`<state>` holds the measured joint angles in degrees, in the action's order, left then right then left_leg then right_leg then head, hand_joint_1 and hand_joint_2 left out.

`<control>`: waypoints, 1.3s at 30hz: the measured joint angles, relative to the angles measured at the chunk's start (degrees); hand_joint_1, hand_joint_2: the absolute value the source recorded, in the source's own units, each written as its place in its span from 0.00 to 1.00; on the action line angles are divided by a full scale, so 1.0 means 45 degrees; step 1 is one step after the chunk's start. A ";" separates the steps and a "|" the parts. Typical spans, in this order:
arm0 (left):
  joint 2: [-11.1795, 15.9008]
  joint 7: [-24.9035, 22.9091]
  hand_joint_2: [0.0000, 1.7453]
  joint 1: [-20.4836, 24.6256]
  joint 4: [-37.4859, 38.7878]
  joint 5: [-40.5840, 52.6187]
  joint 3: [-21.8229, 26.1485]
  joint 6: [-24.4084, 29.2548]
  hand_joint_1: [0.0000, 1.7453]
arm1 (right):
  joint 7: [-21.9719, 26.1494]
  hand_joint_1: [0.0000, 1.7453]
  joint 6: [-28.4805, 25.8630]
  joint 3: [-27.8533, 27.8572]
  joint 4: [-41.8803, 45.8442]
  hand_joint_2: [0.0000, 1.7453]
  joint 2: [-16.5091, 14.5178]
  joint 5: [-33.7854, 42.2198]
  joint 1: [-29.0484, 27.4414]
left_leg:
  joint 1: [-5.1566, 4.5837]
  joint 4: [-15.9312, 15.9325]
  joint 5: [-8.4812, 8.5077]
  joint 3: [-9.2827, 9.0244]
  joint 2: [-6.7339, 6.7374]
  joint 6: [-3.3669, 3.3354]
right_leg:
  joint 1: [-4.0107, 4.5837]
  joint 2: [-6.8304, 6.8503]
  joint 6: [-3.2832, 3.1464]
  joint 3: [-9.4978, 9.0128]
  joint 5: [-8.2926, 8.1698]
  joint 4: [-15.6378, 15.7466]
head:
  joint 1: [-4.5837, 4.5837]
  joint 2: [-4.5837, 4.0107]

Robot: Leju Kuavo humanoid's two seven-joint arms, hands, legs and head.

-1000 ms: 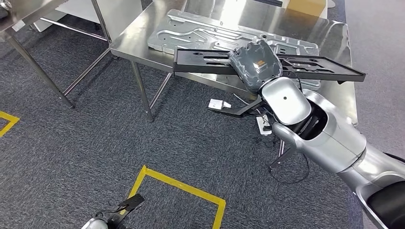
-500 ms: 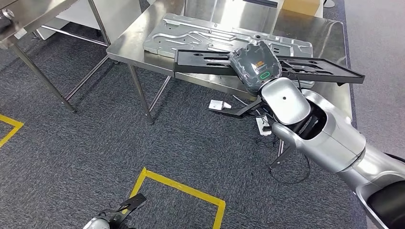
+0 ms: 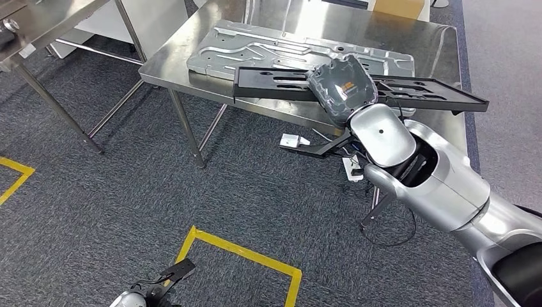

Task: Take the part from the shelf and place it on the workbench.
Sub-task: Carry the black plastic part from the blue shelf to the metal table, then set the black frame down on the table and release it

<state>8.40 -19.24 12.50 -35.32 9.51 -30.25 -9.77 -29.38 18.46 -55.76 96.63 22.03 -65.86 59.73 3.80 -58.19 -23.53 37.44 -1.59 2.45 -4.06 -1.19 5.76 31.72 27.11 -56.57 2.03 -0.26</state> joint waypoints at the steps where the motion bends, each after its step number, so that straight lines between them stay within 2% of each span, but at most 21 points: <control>1: 0.0001 0.0004 1.00 0.0000 0.0000 -0.0001 0.0000 0.0000 0.00 | 0.0000 1.00 -0.0001 0.0000 0.0000 1.00 0.0002 0.0000 0.0000 | 0.0000 0.0008 0.0003 -0.0006 0.0001 0.0004 | 0.0000 -0.0001 -0.0002 0.0000 0.0001 -0.0002 | 0.0001 0.0000; 21: 0.0023 0.0209 1.00 -0.0008 0.0066 -0.0205 0.0000 0.0010 0.00 | 0.0131 1.00 -0.0004 0.0000 0.0019 1.00 0.0182 0.0435 -0.0024 | 0.0002 0.0035 0.0013 -0.0027 0.0007 0.0019 | 0.0001 -0.0009 -0.0008 0.0003 0.0002 -0.0014 | 0.0000 0.0000; 23: 0.0045 0.0220 1.00 -0.0001 0.0070 -0.0234 0.0000 0.0010 0.00 | 0.0131 1.00 0.0010 0.0000 0.0023 1.00 0.0183 0.0455 -0.0020 | -0.0032 0.0006 -0.0011 -0.0025 0.0006 -0.0075 | -0.0053 -0.0015 0.0023 -0.0049 -0.0047 0.0132 | 0.0010 0.0000; 25: 0.0079 0.0236 1.00 0.0005 0.0073 -0.0249 0.0000 0.0010 0.00 | 0.0108 1.00 0.0022 0.0002 0.0049 1.00 0.0210 0.0419 -0.0024 | -0.0045 0.0352 0.0094 -0.0290 0.0059 -0.0322 | -0.0097 0.0035 0.0056 -0.0189 -0.0099 0.0336 | -0.0009 0.0000; 26: 0.0081 0.0244 1.00 0.0009 0.0073 -0.0252 0.0000 0.0011 0.00 | 0.0083 1.00 0.0024 0.0004 0.0062 1.00 0.0237 0.0386 -0.0008 | -0.0043 0.0648 0.0189 -0.0489 0.0107 -0.0443 | -0.0077 0.0093 0.0019 -0.0147 -0.0003 0.0194 | -0.0037 0.0000; 27: 0.0081 0.0248 1.00 0.0020 0.0073 -0.0255 0.0000 0.0012 0.00 | 0.0055 1.00 0.0018 0.0004 0.0077 1.00 0.0262 0.0347 0.0011 | -0.0034 0.0894 0.0268 -0.0677 0.0169 -0.0514 | -0.0033 0.0151 -0.0058 0.0056 0.0208 -0.0223 | -0.0081 0.0000; 29: 0.0074 0.0244 1.00 0.0047 0.0077 -0.0257 0.0000 0.0013 0.00 | 0.0024 1.00 0.0007 0.0001 0.0089 1.00 0.0287 0.0302 0.0041 | -0.0060 0.1042 0.0287 -0.0816 0.0262 -0.0554 | 0.0075 0.0206 -0.0202 0.0970 0.0852 -0.1807 | -0.0145 0.0000; 30: 0.0075 0.0239 1.00 0.0054 0.0080 -0.0259 0.0000 0.0013 0.00 | 0.0022 1.00 0.0001 0.0000 0.0092 1.00 0.0295 0.0293 0.0015 | -0.0070 0.1013 0.0255 -0.0829 0.0290 -0.0539 | 0.0115 0.0204 -0.0222 0.1464 0.1055 -0.2579 | -0.0157 0.0000; 31: 0.0075 0.0237 1.00 0.0053 0.0086 -0.0259 0.0000 0.0013 0.00 | 0.0022 1.00 -0.0004 0.0000 0.0091 1.00 0.0310 0.0287 -0.0034 | -0.0072 0.0959 0.0201 -0.0833 0.0302 -0.0507 | 0.0130 0.0207 -0.0220 0.1803 0.1043 -0.3021 | -0.0169 0.0000; 32: 0.0073 0.0237 1.00 0.0050 0.0094 -0.0255 0.0000 0.0015 0.00 | 0.0021 1.00 -0.0011 0.0000 0.0089 1.00 0.0329 0.0279 -0.0082 | -0.0056 0.0872 0.0128 -0.0830 0.0300 -0.0448 | 0.0121 0.0214 -0.0209 0.1911 0.0790 -0.2999 | -0.0174 0.0000; 34: 0.0063 0.0245 1.00 0.0034 0.0115 -0.0239 0.0000 0.0018 0.00 | 0.0013 1.00 -0.0060 0.0001 0.0089 1.00 0.0358 0.0238 -0.0151 | 0.0031 0.0563 -0.0103 -0.0803 0.0275 -0.0243 | 0.0079 0.0233 -0.0163 0.1462 -0.0070 -0.1769 | -0.0182 0.0000; 35: 0.0077 0.0255 1.00 0.0032 0.0141 -0.0212 0.0000 0.0035 0.00 | 0.0001 1.00 -0.0112 0.0001 0.0095 1.00 0.0368 0.0182 -0.0168 | 0.0037 0.0373 -0.0229 -0.0752 0.0258 -0.0103 | 0.0092 0.0212 -0.0154 0.1209 -0.0335 -0.1196 | -0.0191 0.0000; 36: 0.0085 0.0277 1.00 0.0023 0.0165 -0.0187 0.0000 0.0057 0.00 | -0.0034 1.00 -0.0177 0.0001 0.0114 1.00 0.0375 0.0089 -0.0193 | 0.0039 0.0194 -0.0329 -0.0679 0.0233 0.0026 | 0.0106 0.0168 -0.0241 0.1060 -0.0449 -0.0858 | -0.0187 0.0000; 37: 0.0090 0.0317 1.00 0.0018 0.0190 -0.0164 -0.0001 0.0084 0.00 | -0.0089 1.00 -0.0255 0.0002 0.0138 1.00 0.0384 -0.0040 -0.0240 | 0.0029 0.0080 -0.0386 -0.0617 0.0212 0.0136 | 0.0145 0.0118 -0.0357 0.1062 -0.0384 -0.0820 | -0.0155 0.0000; 39: 0.0062 0.0408 1.00 0.0018 0.0233 -0.0164 -0.0004 0.0127 0.00 | -0.0224 1.00 -0.0394 0.0009 0.0189 1.00 0.0420 -0.0347 -0.0340 | 0.0061 0.0066 -0.0371 -0.0574 0.0187 0.0275 | 0.0220 0.0052 -0.0678 0.1179 -0.0352 -0.0978 | -0.0084 0.0000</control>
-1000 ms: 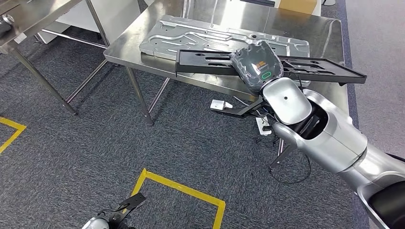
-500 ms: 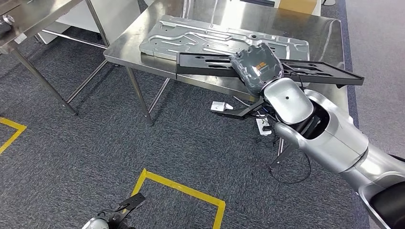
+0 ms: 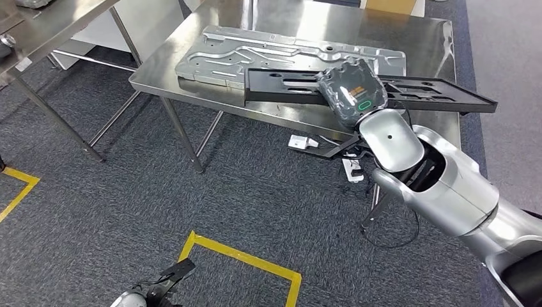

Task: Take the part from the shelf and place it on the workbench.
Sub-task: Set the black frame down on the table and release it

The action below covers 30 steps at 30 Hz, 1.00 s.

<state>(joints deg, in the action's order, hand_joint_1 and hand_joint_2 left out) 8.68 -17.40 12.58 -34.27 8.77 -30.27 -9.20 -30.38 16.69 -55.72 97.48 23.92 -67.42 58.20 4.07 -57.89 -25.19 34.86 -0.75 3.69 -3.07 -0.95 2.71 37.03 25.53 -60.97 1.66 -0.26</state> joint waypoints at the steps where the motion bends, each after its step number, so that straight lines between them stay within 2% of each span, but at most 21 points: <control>1: -0.0021 0.0034 1.00 0.0010 0.0018 -0.0028 -0.0001 0.0007 0.00 | -0.0054 1.00 -0.0046 0.0016 0.0018 1.00 0.0029 -0.0125 -0.0037 | 0.0035 -0.0004 -0.0025 -0.0001 0.0037 0.0032 | 0.0030 -0.0005 -0.0117 0.0001 -0.0002 0.0001 | 0.0038 0.0000; 3: -0.0041 0.0051 1.00 0.0055 0.0049 -0.0079 -0.0001 0.0010 0.00 | -0.0106 1.00 -0.0082 0.0084 0.0057 1.00 0.0083 -0.0268 -0.0032 | 0.0041 -0.0567 -0.0359 0.0259 0.0139 -0.0010 | 0.0075 -0.0025 -0.0326 -0.0084 -0.0025 0.0079 | 0.0053 0.0000; 4: -0.0045 0.0050 1.00 0.0085 0.0058 -0.0095 -0.0001 0.0006 0.00 | -0.0109 1.00 -0.0084 0.0124 0.0085 1.00 0.0095 -0.0301 -0.0016 | -0.0009 -0.1281 -0.0699 0.0606 0.0186 -0.0068 | 0.0098 -0.0035 -0.0407 -0.0142 -0.0030 0.0135 | 0.0064 0.0000; 6: -0.0047 0.0034 1.00 0.0119 0.0075 -0.0093 -0.0001 0.0004 0.00 | -0.0070 1.00 -0.0074 0.0171 0.0128 1.00 0.0101 -0.0331 -0.0011 | -0.0165 -0.3072 -0.1341 0.1557 0.0197 -0.0190 | 0.0198 -0.0040 -0.0498 -0.0231 -0.0007 0.0191 | 0.0070 0.0000; 7: -0.0048 0.0024 1.00 0.0113 0.0084 -0.0089 -0.0001 0.0004 0.00 | -0.0036 1.00 -0.0067 0.0172 0.0141 1.00 0.0101 -0.0337 -0.0030 | -0.0247 -0.3675 -0.1433 0.1928 0.0193 -0.0263 | 0.0262 -0.0043 -0.0538 -0.0270 0.0016 0.0201 | 0.0070 0.0000; 8: -0.0048 0.0017 1.00 0.0099 0.0095 -0.0084 -0.0001 0.0004 0.00 | -0.0002 1.00 -0.0061 0.0174 0.0148 1.00 0.0101 -0.0344 -0.0054 | -0.0320 -0.3794 -0.1282 0.2081 0.0192 -0.0361 | 0.0324 -0.0049 -0.0575 -0.0307 0.0043 0.0203 | 0.0070 0.0000; 9: -0.0048 0.0014 1.00 0.0088 0.0107 -0.0080 -0.0001 0.0004 0.00 | 0.0026 1.00 -0.0058 0.0174 0.0154 1.00 0.0101 -0.0350 -0.0071 | -0.0397 -0.3390 -0.0904 0.1979 0.0191 -0.0489 | 0.0374 -0.0055 -0.0601 -0.0346 0.0071 0.0203 | 0.0069 0.0000; 10: -0.0048 0.0014 1.00 0.0086 0.0118 -0.0079 -0.0001 0.0004 0.00 | 0.0040 1.00 -0.0057 0.0176 0.0163 1.00 0.0101 -0.0362 -0.0080 | -0.0482 -0.2584 -0.0391 0.1669 0.0188 -0.0637 | 0.0408 -0.0063 -0.0610 -0.0388 0.0099 0.0204 | 0.0069 0.0000; 12: -0.0046 0.0016 1.00 0.0112 0.0134 -0.0080 -0.0001 0.0004 0.00 | 0.0051 1.00 -0.0057 0.0189 0.0192 1.00 0.0109 -0.0385 -0.0076 | -0.0648 -0.0998 0.0248 0.0960 0.0171 -0.0872 | 0.0477 -0.0075 -0.0559 -0.0414 0.0149 0.0203 | 0.0062 0.0000; 13: -0.0046 0.0016 1.00 0.0122 0.0137 -0.0081 -0.0001 0.0002 0.00 | 0.0054 1.00 -0.0057 0.0199 0.0206 1.00 0.0121 -0.0395 -0.0075 | -0.0705 -0.0553 0.0339 0.0757 0.0158 -0.0922 | 0.0495 -0.0079 -0.0508 -0.0410 0.0156 0.0222 | 0.0064 0.0000; 15: -0.0046 0.0013 1.00 0.0122 0.0147 -0.0084 -0.0001 0.0000 0.00 | 0.0060 1.00 -0.0054 0.0216 0.0219 1.00 0.0154 -0.0399 -0.0080 | -0.0746 -0.0322 0.0294 0.0678 0.0138 -0.0934 | 0.0518 -0.0082 -0.0389 -0.0414 0.0145 0.0298 | 0.0073 0.0000; 17: -0.0051 0.0012 1.00 0.0125 0.0154 -0.0087 -0.0001 -0.0002 0.00 | 0.0069 1.00 -0.0052 0.0248 0.0225 1.00 0.0191 -0.0399 -0.0079 | -0.0708 -0.0209 0.0337 0.0622 0.0142 -0.1005 | 0.0502 -0.0032 -0.0273 -0.0391 0.0267 0.0244 | 0.0064 0.0000; 19: -0.0064 0.0015 1.00 0.0162 0.0155 -0.0097 -0.0001 -0.0004 0.00 | 0.0086 1.00 -0.0052 0.0304 0.0244 1.00 0.0212 -0.0399 -0.0058 | -0.0689 -0.0104 0.0377 0.0563 0.0145 -0.1111 | 0.0484 0.0055 -0.0204 0.0007 0.0826 -0.0626 | 0.0056 0.0000; 21: -0.0078 0.0013 1.00 0.0178 0.0159 -0.0103 -0.0001 -0.0005 0.00 | 0.0102 1.00 -0.0048 0.0334 0.0257 1.00 0.0221 -0.0399 -0.0058 | -0.0728 -0.0105 0.0366 0.0555 0.0142 -0.1177 | 0.0504 0.0096 -0.0175 0.0813 0.1549 -0.2259 | 0.0057 0.0000; 22: -0.0081 0.0013 1.00 0.0175 0.0164 -0.0103 -0.0001 -0.0007 0.00 | 0.0108 1.00 -0.0045 0.0336 0.0257 1.00 0.0231 -0.0399 -0.0072 | -0.0747 -0.0117 0.0352 0.0555 0.0141 -0.1198 | 0.0519 0.0095 -0.0165 0.1155 0.1697 -0.2881 | 0.0057 0.0000; 23: -0.0086 0.0013 1.00 0.0172 0.0170 -0.0103 -0.0001 -0.0008 0.00 | 0.0114 1.00 -0.0040 0.0336 0.0257 1.00 0.0242 -0.0399 -0.0087 | -0.0765 -0.0138 0.0337 0.0554 0.0140 -0.1214 | 0.0527 0.0096 -0.0169 0.1321 0.1610 -0.3104 | 0.0057 0.0000; 24: -0.0092 0.0015 1.00 0.0173 0.0176 -0.0104 -0.0001 -0.0010 0.00 | 0.0119 1.00 -0.0036 0.0336 0.0257 1.00 0.0251 -0.0399 -0.0096 | -0.0781 -0.0166 0.0317 0.0549 0.0136 -0.1222 | 0.0538 0.0098 -0.0192 0.1247 0.1283 -0.2833 | 0.0057 0.0000; 26: -0.0119 0.0018 1.00 0.0185 0.0183 -0.0107 -0.0001 -0.0011 0.00 | 0.0123 1.00 -0.0029 0.0339 0.0260 1.00 0.0263 -0.0399 -0.0084 | -0.0795 -0.0221 0.0267 0.0531 0.0124 -0.1206 | 0.0577 0.0103 -0.0304 0.0556 0.0385 -0.1260 | 0.0054 0.0000; 27: -0.0132 0.0021 1.00 0.0193 0.0186 -0.0108 -0.0001 -0.0011 0.00 | 0.0125 1.00 -0.0022 0.0340 0.0268 1.00 0.0267 -0.0399 -0.0064 | -0.0820 -0.0253 0.0243 0.0538 0.0114 -0.1176 | 0.0615 0.0107 -0.0369 0.0181 0.0089 -0.0472 | 0.0058 0.0000; 28: -0.0143 0.0023 1.00 0.0198 0.0188 -0.0108 -0.0001 -0.0011 0.00 | 0.0129 1.00 -0.0004 0.0342 0.0278 1.00 0.0269 -0.0399 -0.0046 | -0.0841 -0.0263 0.0239 0.0552 0.0108 -0.1131 | 0.0649 0.0108 -0.0425 -0.0066 -0.0055 0.0043 | 0.0062 0.0000; 30: -0.0150 0.0024 1.00 0.0200 0.0201 -0.0112 -0.0001 -0.0012 0.00 | 0.0135 1.00 0.0049 0.0345 0.0297 1.00 0.0279 -0.0399 -0.0023 | -0.0882 -0.0258 0.0259 0.0578 0.0100 -0.1036 | 0.0683 0.0101 -0.0491 -0.0213 -0.0071 0.0344 | 0.0072 0.0000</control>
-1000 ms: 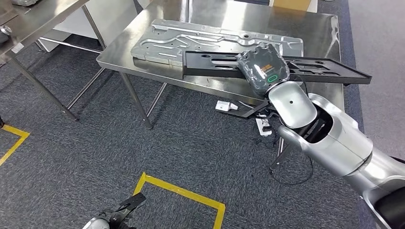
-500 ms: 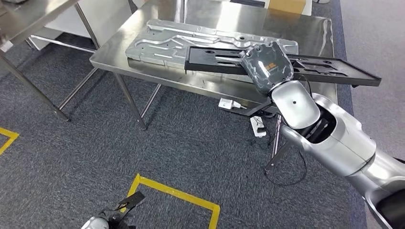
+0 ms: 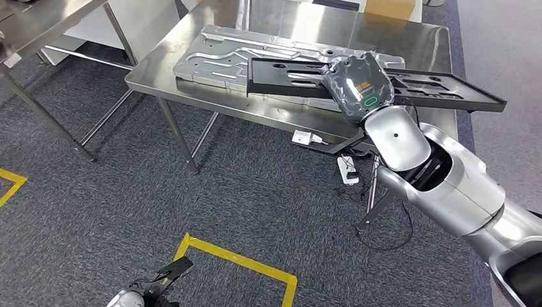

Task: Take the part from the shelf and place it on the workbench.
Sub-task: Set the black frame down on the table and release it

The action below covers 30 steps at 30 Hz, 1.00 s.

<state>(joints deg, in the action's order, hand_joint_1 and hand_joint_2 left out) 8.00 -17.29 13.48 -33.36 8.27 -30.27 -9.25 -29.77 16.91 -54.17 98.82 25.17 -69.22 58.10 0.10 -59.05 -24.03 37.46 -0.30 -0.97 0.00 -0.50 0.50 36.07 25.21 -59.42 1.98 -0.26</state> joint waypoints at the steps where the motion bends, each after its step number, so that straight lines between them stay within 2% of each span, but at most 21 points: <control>1: 0.0000 -0.0001 1.00 -0.0002 0.0006 -0.0002 0.0000 -0.0001 0.00 | 0.0001 1.00 0.0030 0.0001 0.0006 1.00 0.0005 0.0001 0.0000 | 0.0001 0.0003 -0.0011 0.0017 0.0000 0.0054 | -0.0039 -0.0002 -0.0045 -0.0017 -0.0029 0.0028 | 0.0000 0.0000; 3: -0.0007 0.0000 1.00 0.0003 0.0012 -0.0009 0.0000 -0.0007 0.00 | 0.0016 1.00 0.0066 0.0001 0.0021 1.00 0.0010 0.0012 0.0013 | 0.0012 -0.0344 -0.0278 0.0149 0.0003 0.0172 | -0.0116 0.0010 -0.0156 -0.0096 -0.0082 0.0124 | 0.0018 0.0000; 4: -0.0011 0.0000 1.00 0.0007 0.0012 -0.0010 0.0000 -0.0010 0.00 | 0.0024 1.00 0.0076 0.0001 0.0028 1.00 0.0010 0.0023 0.0027 | 0.0031 -0.0870 -0.0593 0.0377 0.0005 0.0240 | -0.0147 0.0020 -0.0213 -0.0137 -0.0100 0.0166 | 0.0028 0.0000; 6: -0.0012 0.0001 1.00 -0.0004 0.0020 -0.0011 0.0000 -0.0015 0.00 | 0.0056 1.00 0.0087 0.0001 0.0033 1.00 0.0011 0.0042 0.0048 | 0.0079 -0.2476 -0.1345 0.1100 0.0010 0.0351 | -0.0147 0.0028 -0.0272 -0.0153 -0.0094 0.0164 | 0.0055 0.0000; 7: -0.0011 0.0000 1.00 -0.0018 0.0027 -0.0011 0.0000 -0.0016 0.00 | 0.0074 1.00 0.0091 0.0001 0.0033 1.00 0.0011 0.0050 0.0042 | 0.0105 -0.3173 -0.1566 0.1446 0.0011 0.0391 | -0.0149 0.0023 -0.0279 -0.0151 -0.0085 0.0151 | 0.0055 0.0000; 8: -0.0010 -0.0001 1.00 -0.0031 0.0035 -0.0011 0.0000 -0.0017 0.00 | 0.0092 1.00 0.0092 0.0001 0.0033 1.00 0.0011 0.0053 0.0034 | 0.0125 -0.3492 -0.1573 0.1621 0.0012 0.0418 | -0.0156 0.0015 -0.0277 -0.0149 -0.0073 0.0133 | 0.0056 0.0000; 9: -0.0010 -0.0001 1.00 -0.0037 0.0041 -0.0010 0.0000 -0.0017 0.00 | 0.0098 1.00 0.0091 0.0001 0.0033 1.00 0.0011 0.0055 0.0027 | 0.0145 -0.3338 -0.1356 0.1567 0.0015 0.0432 | -0.0168 0.0006 -0.0266 -0.0151 -0.0056 0.0109 | 0.0056 0.0000; 11: -0.0010 -0.0002 1.00 -0.0029 0.0046 -0.0007 0.0000 -0.0002 0.00 | 0.0025 1.00 0.0075 0.0001 0.0033 1.00 0.0011 0.0029 0.0023 | 0.0184 -0.1772 -0.0550 0.0821 0.0021 0.0434 | -0.0204 -0.0009 -0.0188 -0.0173 0.0008 0.0048 | 0.0053 0.0000; 12: -0.0011 -0.0002 1.00 -0.0018 0.0046 -0.0006 0.0000 0.0012 0.00 | -0.0043 1.00 0.0059 0.0006 0.0033 1.00 0.0012 -0.0004 0.0027 | 0.0166 -0.0965 -0.0271 0.0399 0.0012 0.0418 | -0.0200 -0.0019 -0.0128 -0.0166 0.0042 0.0015 | 0.0061 0.0000; 13: -0.0012 -0.0004 1.00 -0.0007 0.0046 -0.0006 0.0000 0.0032 0.00 | -0.0117 1.00 0.0043 0.0016 0.0030 1.00 0.0013 -0.0043 0.0028 | 0.0153 -0.0381 -0.0111 0.0104 -0.0003 0.0372 | -0.0190 -0.0026 -0.0065 -0.0155 0.0069 -0.0012 | 0.0058 0.0000; 14: -0.0013 -0.0007 1.00 -0.0005 0.0047 -0.0006 0.0000 0.0057 0.00 | -0.0188 1.00 0.0007 0.0032 0.0029 1.00 0.0015 -0.0092 0.0026 | 0.0125 -0.0129 -0.0102 -0.0019 -0.0019 0.0315 | -0.0174 -0.0033 -0.0001 -0.0138 0.0076 -0.0020 | 0.0060 0.0000; 16: -0.0019 -0.0015 1.00 -0.0019 0.0055 -0.0006 -0.0001 0.0120 0.00 | -0.0289 1.00 -0.0107 0.0068 0.0027 1.00 0.0018 -0.0219 0.0002 | 0.0081 -0.0093 -0.0101 -0.0031 -0.0036 0.0160 | -0.0168 -0.0046 0.0123 -0.0130 0.0055 0.0019 | 0.0059 0.0000; 18: -0.0058 -0.0008 1.00 -0.0026 0.0062 -0.0010 -0.0002 0.0233 0.00 | -0.0314 1.00 -0.0267 0.0109 0.0032 1.00 0.0036 -0.0357 -0.0053 | 0.0088 -0.0008 -0.0051 -0.0068 -0.0023 -0.0018 | -0.0204 -0.0023 0.0254 -0.0032 0.0245 -0.0179 | 0.0051 0.0000; 20: -0.0130 0.0034 1.00 -0.0043 0.0085 -0.0040 -0.0004 0.0384 0.00 | -0.0272 1.00 -0.0474 0.0198 0.0044 1.00 0.0078 -0.0517 -0.0135 | 0.0114 0.0076 -0.0009 -0.0104 -0.0017 -0.0173 | -0.0219 0.0015 0.0332 0.0459 0.0886 -0.1237 | 0.0025 0.0000; 22: -0.0200 0.0106 1.00 -0.0119 0.0163 -0.0095 -0.0005 0.0520 0.00 | -0.0237 1.00 -0.0662 0.0305 0.0057 1.00 0.0112 -0.0709 -0.0279 | 0.0093 0.0078 -0.0023 -0.0106 -0.0018 -0.0239 | -0.0209 0.0023 0.0357 0.1261 0.1581 -0.2865 | 0.0019 0.0000; 23: -0.0236 0.0148 1.00 -0.0174 0.0219 -0.0119 -0.0005 0.0573 0.00 | -0.0232 1.00 -0.0718 0.0338 0.0062 1.00 0.0125 -0.0789 -0.0382 | 0.0081 0.0074 -0.0032 -0.0111 -0.0017 -0.0253 | -0.0208 0.0024 0.0360 0.1558 0.1706 -0.3415 | 0.0021 0.0000; 24: -0.0268 0.0185 1.00 -0.0224 0.0266 -0.0130 -0.0005 0.0612 0.00 | -0.0232 1.00 -0.0745 0.0353 0.0062 1.00 0.0135 -0.0845 -0.0481 | 0.0072 0.0069 -0.0041 -0.0118 -0.0017 -0.0259 | -0.0207 0.0025 0.0349 0.1670 0.1615 -0.3560 | 0.0019 0.0000; 25: -0.0307 0.0220 1.00 -0.0267 0.0312 -0.0136 -0.0005 0.0645 0.00 | -0.0231 1.00 -0.0762 0.0362 0.0064 1.00 0.0143 -0.0890 -0.0570 | 0.0066 0.0061 -0.0051 -0.0130 -0.0022 -0.0258 | -0.0204 0.0026 0.0317 0.1518 0.1270 -0.3172 | 0.0018 0.0000; 27: -0.0396 0.0276 1.00 -0.0323 0.0385 -0.0149 -0.0005 0.0721 0.00 | -0.0199 1.00 -0.0771 0.0391 0.0102 1.00 0.0152 -0.0971 -0.0678 | 0.0061 0.0047 -0.0081 -0.0162 -0.0033 -0.0235 | -0.0169 0.0032 0.0192 0.0727 0.0372 -0.1471 | 0.0018 0.0000; 28: -0.0444 0.0321 1.00 -0.0341 0.0446 -0.0169 -0.0005 0.0774 0.00 | -0.0161 1.00 -0.0771 0.0410 0.0142 1.00 0.0151 -0.1036 -0.0709 | 0.0037 0.0031 -0.0093 -0.0155 -0.0040 -0.0201 | -0.0133 0.0038 0.0127 0.0318 0.0059 -0.0641 | 0.0018 0.0000; 30: -0.0520 0.0436 1.00 -0.0405 0.0633 -0.0206 -0.0005 0.0899 0.00 | -0.0084 1.00 -0.0767 0.0436 0.0242 1.00 0.0148 -0.1189 -0.0803 | 0.0022 0.0036 -0.0097 -0.0124 -0.0040 -0.0100 | -0.0056 0.0038 0.0055 -0.0036 -0.0058 0.0061 | 0.0028 0.0000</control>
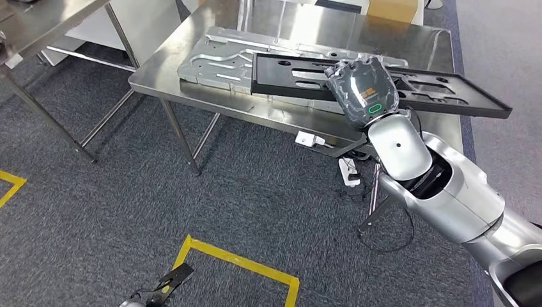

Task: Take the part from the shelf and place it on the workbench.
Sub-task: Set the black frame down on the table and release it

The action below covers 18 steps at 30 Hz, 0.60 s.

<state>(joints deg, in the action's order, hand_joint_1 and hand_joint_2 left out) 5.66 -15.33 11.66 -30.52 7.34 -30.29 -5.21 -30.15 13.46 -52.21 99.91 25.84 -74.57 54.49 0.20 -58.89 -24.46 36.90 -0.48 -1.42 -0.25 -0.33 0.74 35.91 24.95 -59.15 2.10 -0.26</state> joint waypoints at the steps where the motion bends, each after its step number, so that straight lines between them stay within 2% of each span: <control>1: -0.0018 0.0060 1.00 -0.0043 0.0122 -0.0012 0.0000 0.0069 0.00 | 0.0002 1.00 -0.0018 0.0002 0.0038 1.00 -0.0010 -0.0068 -0.0093 | -0.0022 0.0002 -0.0002 0.0006 -0.0001 0.0020 | 0.0008 -0.0009 0.0003 -0.0045 -0.0003 0.0066 | 0.0005 0.0000; 5: -0.0142 0.0276 1.00 -0.0209 0.0588 0.0009 0.0000 0.0350 0.00 | -0.0350 1.00 -0.0420 0.0145 0.0080 1.00 -0.0183 -0.0145 -0.0723 | -0.0019 0.0089 -0.0007 -0.0089 0.0010 -0.0085 | 0.0003 -0.0057 0.0006 -0.0088 0.0003 0.0113 | 0.0022 0.0000; 7: -0.0180 0.0300 1.00 -0.0214 0.0753 0.0052 -0.0001 0.0431 0.00 | -0.0377 1.00 -0.0573 0.0281 0.0082 1.00 -0.0265 -0.0153 -0.0909 | -0.0017 0.0156 0.0016 -0.0128 0.0011 -0.0052 | 0.0006 -0.0064 -0.0012 -0.0088 0.0005 0.0110 | 0.0024 0.0000; 12: -0.0260 0.0240 1.00 -0.0236 0.0986 0.0141 -0.0005 0.0413 0.00 | 0.0340 1.00 -0.0414 0.0342 0.0106 1.00 -0.0304 -0.0423 -0.0960 | -0.0015 0.0247 0.0065 -0.0176 0.0011 0.0028 | 0.0011 -0.0063 -0.0068 -0.0087 0.0012 0.0102 | 0.0026 0.0000; 18: -0.0421 0.0240 1.00 -0.0274 0.1122 0.0231 -0.0010 0.0375 0.00 | 0.0480 1.00 -0.0332 0.0338 0.0102 1.00 -0.0329 -0.0477 -0.0961 | -0.0014 0.0271 0.0069 -0.0183 0.0010 0.0139 | 0.0011 -0.0060 -0.0082 -0.0086 0.0021 0.0092 | 0.0021 0.0000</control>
<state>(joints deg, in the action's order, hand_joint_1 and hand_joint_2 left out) 3.76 -14.25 10.43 -25.47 8.38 -30.34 -3.52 -27.99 11.97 -50.69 100.37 24.36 -76.72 50.16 0.14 -57.67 -24.15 36.07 -0.44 -0.80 -0.20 -0.60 0.37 35.52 25.04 -58.73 2.20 -0.26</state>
